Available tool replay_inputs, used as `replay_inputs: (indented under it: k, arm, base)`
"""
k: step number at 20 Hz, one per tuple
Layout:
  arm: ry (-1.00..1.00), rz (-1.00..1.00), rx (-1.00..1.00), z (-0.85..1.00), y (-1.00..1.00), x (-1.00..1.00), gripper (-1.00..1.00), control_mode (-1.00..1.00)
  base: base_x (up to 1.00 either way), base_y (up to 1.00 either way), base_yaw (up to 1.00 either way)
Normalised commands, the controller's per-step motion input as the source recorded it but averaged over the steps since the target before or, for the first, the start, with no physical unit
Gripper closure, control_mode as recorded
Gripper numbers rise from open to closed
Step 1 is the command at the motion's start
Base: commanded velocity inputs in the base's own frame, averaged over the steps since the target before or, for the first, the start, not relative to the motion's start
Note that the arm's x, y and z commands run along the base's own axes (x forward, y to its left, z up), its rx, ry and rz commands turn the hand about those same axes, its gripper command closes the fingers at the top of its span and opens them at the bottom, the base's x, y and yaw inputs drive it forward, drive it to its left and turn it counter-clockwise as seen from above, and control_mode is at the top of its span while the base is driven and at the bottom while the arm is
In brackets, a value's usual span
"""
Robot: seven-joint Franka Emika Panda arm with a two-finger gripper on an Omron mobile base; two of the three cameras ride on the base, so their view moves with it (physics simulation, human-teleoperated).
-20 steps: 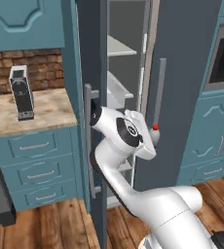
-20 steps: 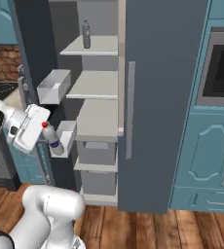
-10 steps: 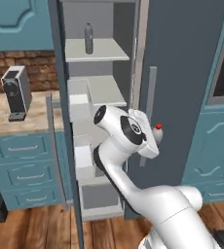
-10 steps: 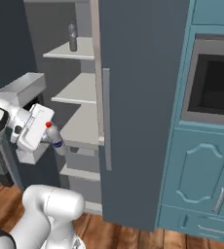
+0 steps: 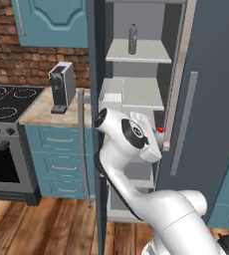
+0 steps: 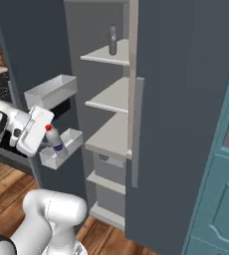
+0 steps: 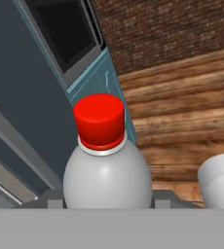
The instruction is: Take the bottled waters from the counter and place them in the freezer to freeze. Close the freezer door after placing the bottles.
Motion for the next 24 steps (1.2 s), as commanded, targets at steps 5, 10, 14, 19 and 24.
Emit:
replay_inputs:
  k: [5, 10, 14, 19, 24]
  arm:
    - [0.00, 0.00, 0.00, 0.00, 0.00, 0.00, 1.00, 1.00]
    - [0.00, 0.00, 0.00, 0.00, 0.00, 0.00, 1.00, 1.00]
    - [0.00, 0.00, 0.00, 0.00, 0.00, 0.00, 1.00, 1.00]
    - [0.00, 0.00, 0.00, 0.00, 0.00, 0.00, 1.00, 1.00]
    - [0.00, 0.00, 0.00, 0.00, 0.00, 0.00, 1.00, 1.00]
  base:
    - [0.51, 0.00, 0.20]
    - [0.67, -0.18, 0.13]
    - [0.49, -0.29, 0.07]
    - [0.20, -0.36, 0.08]
    - [-0.61, -0.20, 0.00]
